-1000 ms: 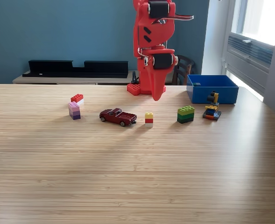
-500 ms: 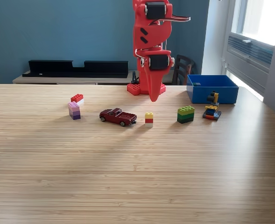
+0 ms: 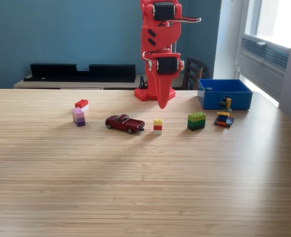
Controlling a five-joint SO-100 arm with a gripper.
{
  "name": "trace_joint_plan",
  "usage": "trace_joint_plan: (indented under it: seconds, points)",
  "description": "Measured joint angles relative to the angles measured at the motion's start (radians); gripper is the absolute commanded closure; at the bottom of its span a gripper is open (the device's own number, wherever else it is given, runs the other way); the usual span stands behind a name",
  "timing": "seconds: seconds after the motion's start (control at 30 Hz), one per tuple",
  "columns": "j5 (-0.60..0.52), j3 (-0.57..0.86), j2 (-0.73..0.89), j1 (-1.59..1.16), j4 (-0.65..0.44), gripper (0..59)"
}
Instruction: Grasp a lego block and put it in the bin.
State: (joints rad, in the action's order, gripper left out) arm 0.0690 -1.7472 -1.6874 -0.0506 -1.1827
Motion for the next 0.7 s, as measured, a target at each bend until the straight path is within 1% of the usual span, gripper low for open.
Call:
trace_joint_plan:
  seconds: [0.43, 0.57, 0.6, 0.63, 0.7]
  points:
    - [-0.008, -0.009, 0.0, 0.012, 0.0, 58.5]
    - [-0.031, -0.009, 0.0, 0.018, 0.012, 58.4]
    - [-0.037, -0.009, 0.0, 0.02, 0.018, 56.8]
    - [-0.04, -0.009, 0.0, 0.025, 0.023, 50.1]
    - [-0.043, -0.009, 0.0, 0.032, 0.032, 41.7]
